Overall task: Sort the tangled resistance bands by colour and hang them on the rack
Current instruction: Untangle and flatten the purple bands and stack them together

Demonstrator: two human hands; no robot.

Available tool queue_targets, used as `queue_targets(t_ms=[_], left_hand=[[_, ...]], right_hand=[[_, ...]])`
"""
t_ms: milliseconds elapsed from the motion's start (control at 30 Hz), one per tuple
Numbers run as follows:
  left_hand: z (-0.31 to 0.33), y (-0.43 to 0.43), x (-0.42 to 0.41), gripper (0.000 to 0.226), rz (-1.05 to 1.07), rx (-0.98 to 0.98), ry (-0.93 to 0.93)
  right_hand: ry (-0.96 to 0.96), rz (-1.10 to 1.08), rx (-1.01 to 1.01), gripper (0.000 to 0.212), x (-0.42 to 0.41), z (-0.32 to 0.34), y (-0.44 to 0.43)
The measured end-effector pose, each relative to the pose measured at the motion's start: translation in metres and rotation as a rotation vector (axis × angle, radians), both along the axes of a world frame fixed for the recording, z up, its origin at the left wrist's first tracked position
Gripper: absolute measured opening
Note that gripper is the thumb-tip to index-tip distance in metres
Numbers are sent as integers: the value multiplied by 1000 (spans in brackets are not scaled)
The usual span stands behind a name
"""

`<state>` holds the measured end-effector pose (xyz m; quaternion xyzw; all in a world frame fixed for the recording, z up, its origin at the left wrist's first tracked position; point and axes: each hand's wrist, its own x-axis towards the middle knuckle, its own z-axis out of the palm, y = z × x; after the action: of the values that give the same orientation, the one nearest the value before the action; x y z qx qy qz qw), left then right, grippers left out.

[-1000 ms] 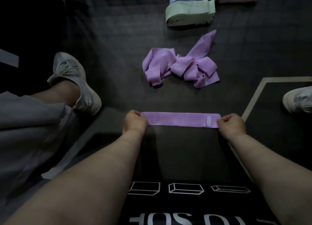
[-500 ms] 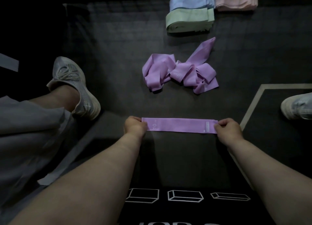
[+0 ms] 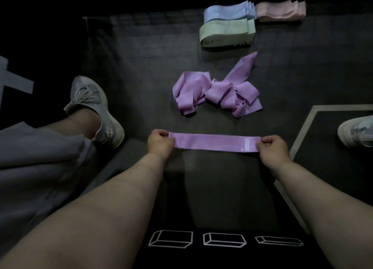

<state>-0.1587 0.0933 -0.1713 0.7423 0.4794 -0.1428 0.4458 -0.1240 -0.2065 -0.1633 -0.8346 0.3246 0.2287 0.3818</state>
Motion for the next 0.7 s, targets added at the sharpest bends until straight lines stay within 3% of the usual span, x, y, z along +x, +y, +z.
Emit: queue_targets(t_ms=[200,267,400,500,700], left_hand=[[2,-6,20,44,-179,213,263],[9,-9,35,51,-238,298,212],[13,-20,68,48,-467,313,-70],[9,-25,85,42,-680,376,-73],[13,-20,106,25,-710,607,-76]], right_hand=[[99,42,-236,42,9,-8,13],[62,46,-292,49,12,-5,19],[-78,119,-279,48,15,-8,31],[-113,128,-230,47,14,-8,39],[-139,122,-187,46,12,-5,45]])
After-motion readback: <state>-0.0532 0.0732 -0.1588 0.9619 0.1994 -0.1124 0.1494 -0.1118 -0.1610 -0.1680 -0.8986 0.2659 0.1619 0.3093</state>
